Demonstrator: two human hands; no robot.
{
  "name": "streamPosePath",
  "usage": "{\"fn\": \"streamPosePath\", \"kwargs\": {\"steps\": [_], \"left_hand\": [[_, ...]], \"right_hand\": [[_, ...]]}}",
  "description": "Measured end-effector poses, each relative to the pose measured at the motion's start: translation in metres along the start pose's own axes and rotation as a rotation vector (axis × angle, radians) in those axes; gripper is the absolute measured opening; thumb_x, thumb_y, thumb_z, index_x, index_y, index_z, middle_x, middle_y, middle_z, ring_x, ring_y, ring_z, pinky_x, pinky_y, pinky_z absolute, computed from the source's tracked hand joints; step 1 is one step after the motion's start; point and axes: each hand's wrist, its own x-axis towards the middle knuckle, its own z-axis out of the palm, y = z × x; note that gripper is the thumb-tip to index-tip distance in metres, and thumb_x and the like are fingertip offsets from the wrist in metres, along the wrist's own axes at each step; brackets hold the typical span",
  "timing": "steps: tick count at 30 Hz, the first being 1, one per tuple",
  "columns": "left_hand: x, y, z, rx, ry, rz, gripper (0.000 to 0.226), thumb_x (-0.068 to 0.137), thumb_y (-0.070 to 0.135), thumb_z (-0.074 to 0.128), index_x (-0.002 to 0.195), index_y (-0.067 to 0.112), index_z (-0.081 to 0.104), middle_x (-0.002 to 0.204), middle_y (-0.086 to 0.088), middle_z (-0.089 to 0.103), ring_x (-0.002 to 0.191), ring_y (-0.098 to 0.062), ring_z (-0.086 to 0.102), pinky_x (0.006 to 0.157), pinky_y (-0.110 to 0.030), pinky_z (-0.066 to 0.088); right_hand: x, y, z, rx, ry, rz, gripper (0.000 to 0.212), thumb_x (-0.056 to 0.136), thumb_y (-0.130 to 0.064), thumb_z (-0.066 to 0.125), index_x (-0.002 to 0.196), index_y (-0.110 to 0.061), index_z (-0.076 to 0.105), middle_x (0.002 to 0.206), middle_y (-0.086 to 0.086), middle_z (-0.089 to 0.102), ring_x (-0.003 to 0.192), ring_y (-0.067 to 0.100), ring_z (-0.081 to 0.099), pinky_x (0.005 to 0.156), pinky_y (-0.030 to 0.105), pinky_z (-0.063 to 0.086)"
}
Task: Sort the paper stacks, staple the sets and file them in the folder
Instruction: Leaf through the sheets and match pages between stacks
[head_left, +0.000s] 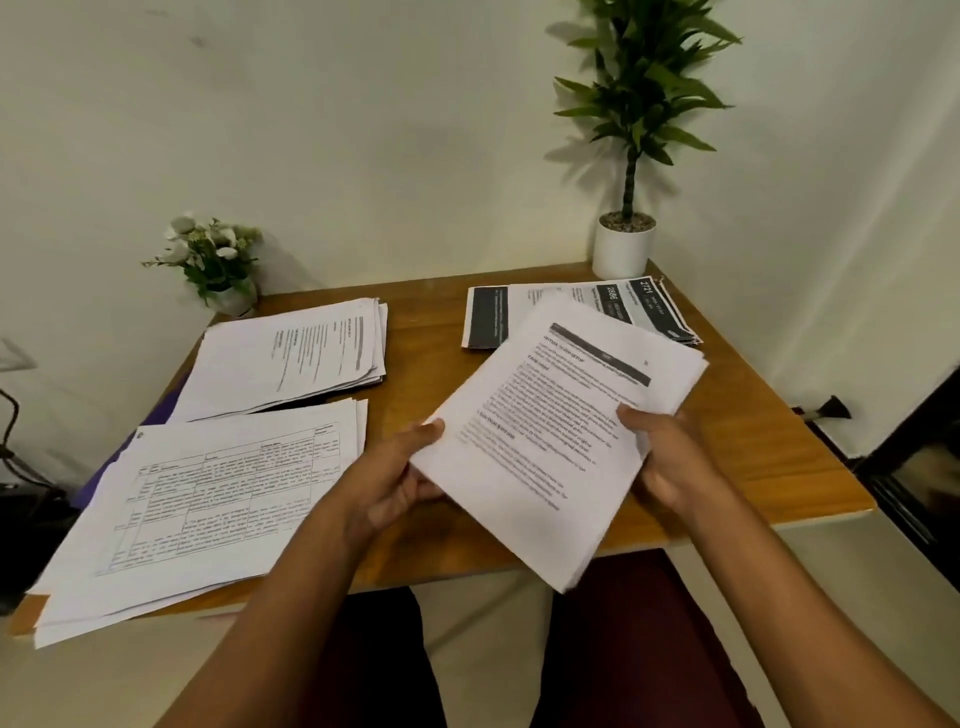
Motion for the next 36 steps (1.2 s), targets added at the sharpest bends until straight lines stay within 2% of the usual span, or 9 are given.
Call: {"fn": "streamPosePath", "kwargs": {"steps": [4,8,11,17,21,26,29,31,36], "left_hand": [[0.014,-0.030,0.033,-0.075,0.053,0.024,0.028,0.102,0.018,0.057,0.130,0.022,0.053,0.121,-0.008,0.073,0.109,-0.032,0.071,0.092,-0.059,0.056],[0.036,-0.048,0.062,0.181,0.266,0.046,0.035,0.098,0.008,0.063,0.131,0.018,0.058,0.130,-0.005,0.067,0.110,-0.031,0.067,0.093,-0.053,0.056],[0.048,-0.045,0.074,0.375,0.276,0.041,0.035,0.098,0.007,0.063,0.132,0.014,0.057,0.133,-0.006,0.065,0.105,-0.027,0.066,0.077,-0.040,0.057],[0.064,-0.029,0.104,0.658,0.204,0.065,0.046,0.101,0.009,0.058,0.145,0.013,0.046,0.139,-0.008,0.060,0.077,-0.011,0.060,0.059,-0.026,0.050],[0.078,-0.029,0.124,0.728,0.145,0.138,0.047,0.102,0.008,0.058,0.147,0.015,0.046,0.141,-0.005,0.059,0.108,-0.022,0.065,0.069,-0.024,0.051],[0.098,-0.040,0.133,0.832,0.102,0.295,0.056,0.097,0.017,0.067,0.147,0.022,0.042,0.143,0.003,0.058,0.129,-0.023,0.058,0.095,-0.035,0.052],[0.105,-0.046,0.137,0.925,0.116,0.331,0.058,0.097,0.021,0.068,0.145,0.018,0.037,0.143,-0.001,0.057,0.127,-0.024,0.058,0.094,-0.036,0.051],[0.107,-0.047,0.140,0.968,0.110,0.337,0.057,0.097,0.022,0.067,0.145,0.018,0.036,0.144,-0.002,0.057,0.126,-0.024,0.059,0.090,-0.034,0.052],[0.109,-0.052,0.147,1.013,0.110,0.333,0.060,0.096,0.021,0.069,0.144,0.019,0.034,0.144,-0.001,0.056,0.126,-0.023,0.060,0.093,-0.039,0.057]], "right_hand": [[-0.010,0.018,-0.009,0.097,0.169,-0.009,0.038,0.098,0.005,0.057,0.129,-0.014,0.064,0.122,0.007,0.073,0.109,0.026,0.071,0.095,0.047,0.057],[-0.016,0.016,-0.021,0.099,0.170,-0.009,0.039,0.094,0.006,0.060,0.125,-0.016,0.066,0.118,0.007,0.075,0.108,0.027,0.072,0.094,0.046,0.057],[-0.011,-0.003,-0.044,0.113,0.280,-0.051,0.038,0.092,-0.004,0.064,0.128,-0.015,0.065,0.116,0.011,0.075,0.103,0.030,0.074,0.091,0.048,0.058],[-0.003,-0.042,-0.091,-0.311,0.553,-0.162,0.048,0.096,-0.001,0.061,0.137,-0.025,0.056,0.117,-0.006,0.068,0.088,0.011,0.070,0.061,0.026,0.055],[0.002,-0.046,-0.107,-0.556,0.585,-0.227,0.043,0.096,0.004,0.056,0.128,-0.024,0.063,0.119,-0.007,0.067,0.098,0.012,0.068,0.068,0.028,0.057],[0.008,-0.046,-0.113,-0.836,0.639,-0.323,0.034,0.098,0.002,0.056,0.124,-0.017,0.067,0.118,0.000,0.067,0.073,0.003,0.057,0.053,0.018,0.045],[0.010,-0.042,-0.114,-0.971,0.699,-0.385,0.034,0.092,0.005,0.059,0.114,-0.017,0.071,0.124,0.003,0.066,0.099,0.017,0.065,0.067,0.019,0.045],[0.012,-0.039,-0.115,-1.138,0.765,-0.444,0.035,0.087,0.006,0.064,0.108,-0.020,0.073,0.128,0.004,0.064,0.117,0.026,0.057,0.094,0.038,0.044],[0.010,-0.033,-0.109,-1.490,0.814,-0.710,0.018,0.083,-0.010,0.076,0.099,-0.018,0.076,0.130,0.004,0.063,0.129,0.023,0.047,0.114,0.046,0.008]]}}
